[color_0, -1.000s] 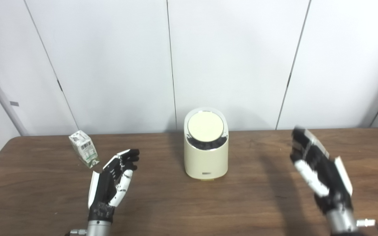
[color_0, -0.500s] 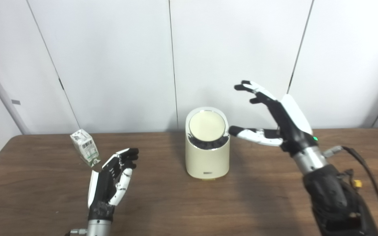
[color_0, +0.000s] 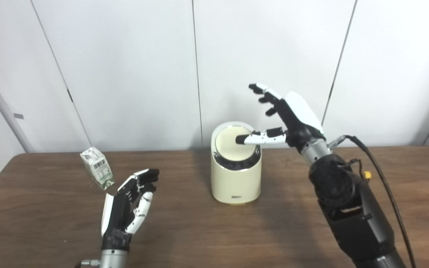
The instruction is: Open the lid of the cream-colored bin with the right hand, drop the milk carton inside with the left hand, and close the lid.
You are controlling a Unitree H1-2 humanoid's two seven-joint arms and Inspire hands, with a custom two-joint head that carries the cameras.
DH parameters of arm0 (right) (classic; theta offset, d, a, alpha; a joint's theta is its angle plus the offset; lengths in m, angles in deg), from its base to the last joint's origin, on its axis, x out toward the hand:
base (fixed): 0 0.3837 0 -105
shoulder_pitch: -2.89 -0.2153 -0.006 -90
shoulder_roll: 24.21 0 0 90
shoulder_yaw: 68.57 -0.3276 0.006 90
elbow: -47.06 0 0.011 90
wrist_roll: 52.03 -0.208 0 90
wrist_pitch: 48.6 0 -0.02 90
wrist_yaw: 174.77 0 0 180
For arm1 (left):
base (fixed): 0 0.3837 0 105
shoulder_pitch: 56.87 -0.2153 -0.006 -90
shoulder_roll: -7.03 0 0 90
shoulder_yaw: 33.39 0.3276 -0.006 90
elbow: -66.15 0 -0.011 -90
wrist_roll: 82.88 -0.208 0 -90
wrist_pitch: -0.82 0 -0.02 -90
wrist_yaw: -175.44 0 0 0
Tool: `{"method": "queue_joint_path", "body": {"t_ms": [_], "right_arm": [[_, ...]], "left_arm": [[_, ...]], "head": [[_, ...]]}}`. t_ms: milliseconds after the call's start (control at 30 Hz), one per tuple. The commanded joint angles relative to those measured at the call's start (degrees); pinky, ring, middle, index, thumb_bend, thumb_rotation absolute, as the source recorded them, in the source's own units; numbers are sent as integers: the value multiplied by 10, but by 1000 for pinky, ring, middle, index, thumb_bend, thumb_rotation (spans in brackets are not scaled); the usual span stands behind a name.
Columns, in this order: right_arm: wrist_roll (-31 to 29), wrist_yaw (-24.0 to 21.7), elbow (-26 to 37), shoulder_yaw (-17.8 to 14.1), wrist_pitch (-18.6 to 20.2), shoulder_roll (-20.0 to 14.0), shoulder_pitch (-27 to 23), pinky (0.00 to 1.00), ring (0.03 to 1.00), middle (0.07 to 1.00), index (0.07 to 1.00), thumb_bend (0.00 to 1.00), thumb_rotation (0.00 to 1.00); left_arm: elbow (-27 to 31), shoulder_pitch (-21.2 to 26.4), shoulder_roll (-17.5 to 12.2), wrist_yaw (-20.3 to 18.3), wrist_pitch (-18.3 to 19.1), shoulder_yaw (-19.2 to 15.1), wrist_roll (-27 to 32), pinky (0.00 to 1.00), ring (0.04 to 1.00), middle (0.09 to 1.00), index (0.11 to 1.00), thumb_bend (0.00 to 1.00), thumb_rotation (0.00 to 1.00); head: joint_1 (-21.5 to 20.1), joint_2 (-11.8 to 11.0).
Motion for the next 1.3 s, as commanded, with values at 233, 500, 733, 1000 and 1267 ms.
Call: {"method": "queue_joint_path", "body": {"t_ms": [233, 500, 733, 1000, 1267], "right_arm": [[26, 21, -46, 12, -2, 3, -56, 654, 824, 877, 889, 790, 345], [34, 38, -78, 15, -4, -2, -51, 672, 830, 874, 882, 799, 323], [34, 48, -100, 13, -9, -5, -49, 668, 827, 868, 881, 808, 283], [32, 53, -112, 14, -4, -8, -49, 688, 845, 882, 885, 867, 216], [48, 62, -115, 25, 2, -18, -43, 685, 837, 872, 886, 904, 199]], "left_arm": [[-15, -18, 11, 11, -22, 7, -16, 661, 734, 747, 732, 265, 598], [-16, -20, 11, 14, -23, 12, -26, 662, 737, 748, 736, 265, 633], [-11, -21, 18, 18, -17, 9, -24, 648, 729, 739, 727, 266, 592], [-12, -20, 17, 15, -18, 10, -23, 664, 739, 750, 736, 276, 622], [-12, -19, 21, 19, -19, 11, -32, 655, 735, 745, 733, 280, 623]], "head": [[-2, -9], [3, -14], [3, -8], [1, -8], [4, -5]]}}
